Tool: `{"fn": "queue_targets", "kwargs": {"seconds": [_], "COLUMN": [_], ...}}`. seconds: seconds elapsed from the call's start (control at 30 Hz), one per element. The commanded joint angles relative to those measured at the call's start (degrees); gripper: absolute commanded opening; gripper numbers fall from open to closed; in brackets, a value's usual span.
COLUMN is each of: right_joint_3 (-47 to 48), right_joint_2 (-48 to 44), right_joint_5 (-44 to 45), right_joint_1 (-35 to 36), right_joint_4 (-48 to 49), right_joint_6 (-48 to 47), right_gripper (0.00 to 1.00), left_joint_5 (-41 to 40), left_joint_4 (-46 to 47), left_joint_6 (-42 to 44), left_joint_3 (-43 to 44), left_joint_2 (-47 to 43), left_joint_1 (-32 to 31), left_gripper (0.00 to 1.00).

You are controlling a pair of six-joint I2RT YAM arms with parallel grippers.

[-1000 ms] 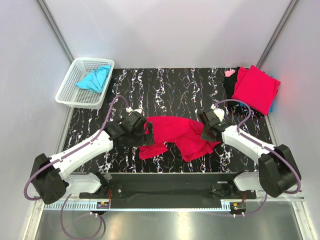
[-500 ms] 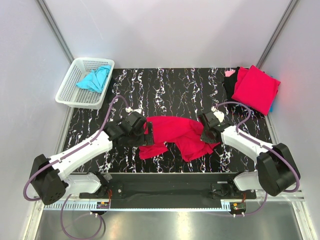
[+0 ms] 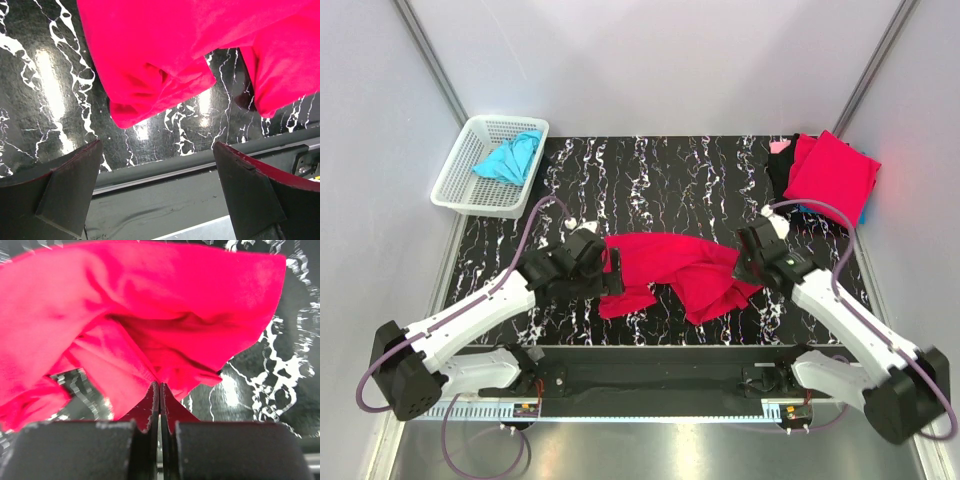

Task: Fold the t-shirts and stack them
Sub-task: Flatten the tshirt out

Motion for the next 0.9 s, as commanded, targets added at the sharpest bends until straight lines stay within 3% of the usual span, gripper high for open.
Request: {"fn": "queue_targets", "kwargs": {"seconds": [0.0,0.3,0.4,0.63,0.7,0.87], "right_joint_3": [4.0,15.6,20.1,26.5,27.4,29.3], "right_joint_2": [-6.8,-19.8,-19.5,-15.4,-15.3,-14.9], "right_joint_5": [3.3,1.5,0.0,-2.7,-0.3,5.7], "right_joint_1": [0.1,-0.1,0.0,0.0,0.0,0.0], "right_joint_4": [-8.7,-15.0,-15.5,-16.9,-17.8,-22.7], "right_joint_6": [-0.4,-4.3,-6.5,-10.6,-11.0,-11.0], "right_gripper": [0.0,0.0,0.0,0.0,0.0,0.0], "left_joint_5": [0.8,2.3,3.6,3.3,3.8,4.5], "left_joint_4": [0.6,5.8,9.5,10.6,10.8,14.4], "left_joint_6": [-1.7,-7.2,-8.2,-5.4,-5.9,-8.7], "left_joint_3": [-3.0,-4.6,-0.6,20.5,26.0,29.4], "left_joint_2": [-1.6,2.5,8.2,28.3,32.4,36.3], "left_joint_1": [-1.1,-6.5,-11.2,-23.0,-23.8,-24.2], "left_gripper": [0.99,0.99,0.99,0.98,0.98,0.98]}}
